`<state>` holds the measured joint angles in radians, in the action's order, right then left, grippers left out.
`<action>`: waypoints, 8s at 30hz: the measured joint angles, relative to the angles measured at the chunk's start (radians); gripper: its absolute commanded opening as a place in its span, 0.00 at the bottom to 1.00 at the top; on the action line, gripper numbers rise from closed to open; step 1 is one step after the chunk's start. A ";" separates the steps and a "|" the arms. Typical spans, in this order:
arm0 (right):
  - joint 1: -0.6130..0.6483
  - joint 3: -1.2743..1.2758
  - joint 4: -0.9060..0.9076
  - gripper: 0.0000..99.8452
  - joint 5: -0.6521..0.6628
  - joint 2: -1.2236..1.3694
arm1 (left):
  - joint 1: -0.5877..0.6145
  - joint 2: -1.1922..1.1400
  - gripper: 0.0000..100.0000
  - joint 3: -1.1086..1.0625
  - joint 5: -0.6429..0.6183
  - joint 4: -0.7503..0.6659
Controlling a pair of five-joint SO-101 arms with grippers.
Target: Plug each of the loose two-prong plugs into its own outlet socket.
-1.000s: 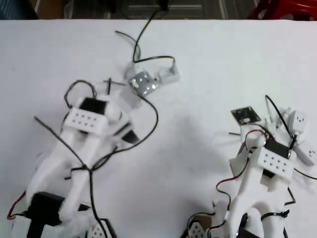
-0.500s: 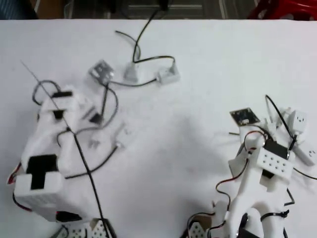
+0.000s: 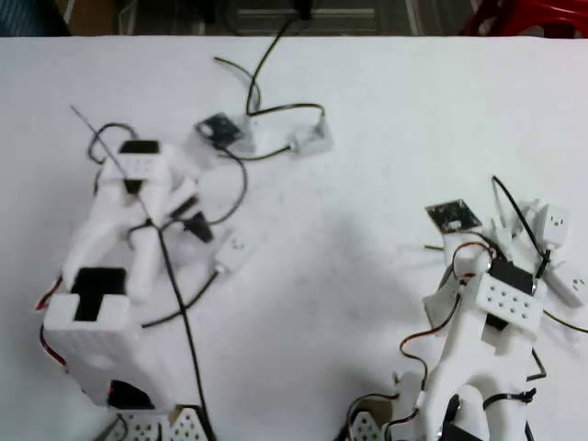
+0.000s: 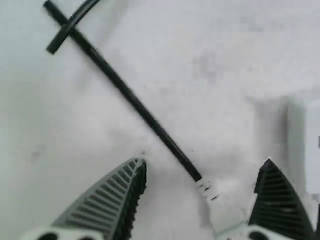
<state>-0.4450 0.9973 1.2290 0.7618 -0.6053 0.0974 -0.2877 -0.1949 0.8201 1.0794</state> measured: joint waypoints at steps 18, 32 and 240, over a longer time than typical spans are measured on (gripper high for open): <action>0.000 0.000 0.000 0.02 0.000 0.000 | -0.425 0.123 0.29 -0.166 -0.195 0.172; 0.000 0.000 0.000 0.02 0.000 0.000 | -0.674 0.908 0.29 -0.640 -0.201 0.348; 0.000 0.087 -0.055 0.02 0.000 0.000 | -0.181 0.381 0.02 0.798 -1.387 0.551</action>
<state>-0.4450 1.0848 1.1738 0.7618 -0.6053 -0.0836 0.0928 0.6030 -0.5669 1.6303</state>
